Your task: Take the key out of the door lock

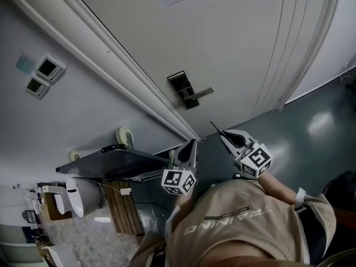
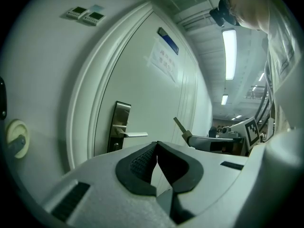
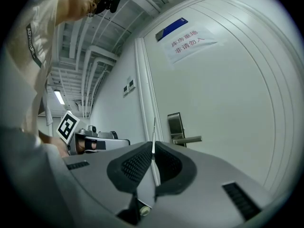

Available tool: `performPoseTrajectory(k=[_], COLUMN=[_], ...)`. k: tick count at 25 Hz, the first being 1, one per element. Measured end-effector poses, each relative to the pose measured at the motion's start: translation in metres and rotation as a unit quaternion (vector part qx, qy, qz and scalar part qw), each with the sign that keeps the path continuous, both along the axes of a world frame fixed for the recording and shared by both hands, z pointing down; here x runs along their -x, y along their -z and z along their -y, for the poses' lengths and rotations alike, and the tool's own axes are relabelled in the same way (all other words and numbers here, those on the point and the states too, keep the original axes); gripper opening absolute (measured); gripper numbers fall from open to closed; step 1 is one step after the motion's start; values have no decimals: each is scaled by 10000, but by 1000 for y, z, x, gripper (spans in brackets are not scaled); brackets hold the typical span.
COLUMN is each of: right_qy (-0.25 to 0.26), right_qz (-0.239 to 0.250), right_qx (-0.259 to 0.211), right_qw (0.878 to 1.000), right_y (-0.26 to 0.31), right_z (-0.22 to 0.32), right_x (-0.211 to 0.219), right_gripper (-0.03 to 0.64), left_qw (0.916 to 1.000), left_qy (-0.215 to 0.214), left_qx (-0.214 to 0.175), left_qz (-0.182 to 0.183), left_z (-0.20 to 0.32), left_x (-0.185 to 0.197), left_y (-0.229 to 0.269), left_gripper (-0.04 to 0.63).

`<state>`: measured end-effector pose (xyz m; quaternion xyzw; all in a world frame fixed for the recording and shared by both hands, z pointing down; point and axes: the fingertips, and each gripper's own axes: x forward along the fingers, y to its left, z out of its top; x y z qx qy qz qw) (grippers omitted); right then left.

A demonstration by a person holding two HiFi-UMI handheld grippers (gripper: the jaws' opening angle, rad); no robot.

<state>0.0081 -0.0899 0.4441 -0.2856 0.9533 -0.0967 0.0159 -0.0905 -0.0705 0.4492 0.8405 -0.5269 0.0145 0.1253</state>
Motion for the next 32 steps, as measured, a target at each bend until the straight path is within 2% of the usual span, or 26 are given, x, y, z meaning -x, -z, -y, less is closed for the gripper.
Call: performPoseTrajectory(k=[2, 5, 8, 10, 13, 18, 20, 23, 29, 32], right_qy=[-54, -35, 26, 33, -2, 5, 47, 53, 226, 338], right_qz=[17, 2, -56, 1, 82, 17, -44, -38, -130, -55], right_qx=[95, 125, -36, -127, -213, 25, 1, 58, 230, 283], right_qw=[9999, 9999, 10000, 9999, 9997, 10000, 10000, 10000, 9994, 9990], right_y=[-11, -14, -6, 0, 6, -2, -2, -2, -17, -14], right_z=[-3, -15, -24, -25, -26, -35, -38, -41, -36, -43], right_x=[-1, 0, 5, 7, 11, 16, 22, 23, 33, 39], right_gripper=[18, 18, 18, 18, 18, 18, 18, 18, 18, 18], left_qw=[10000, 9997, 9988, 9986, 9987, 9988, 9994, 9995, 9990, 9994], left_qy=[-11, -242, -404, -423, -396, -316, -256, -246, -194, 33], left_qx=[75, 47, -110, -235, -324, -342, -229, -118, -388, -324], left_qz=[26, -2, -268, -201, 58, 134, 98, -154, 62, 102], left_z=[-4, -22, -39, -42, -42, -56, -56, -58, -58, -66], left_x=[-3, -15, -23, -24, -19, -7, 0, 2, 9, 19], left_y=[-9, -1, 17, 23, 24, 26, 21, 19, 36, 30], left_gripper=[9, 9, 9, 9, 9, 9, 9, 9, 9, 9])
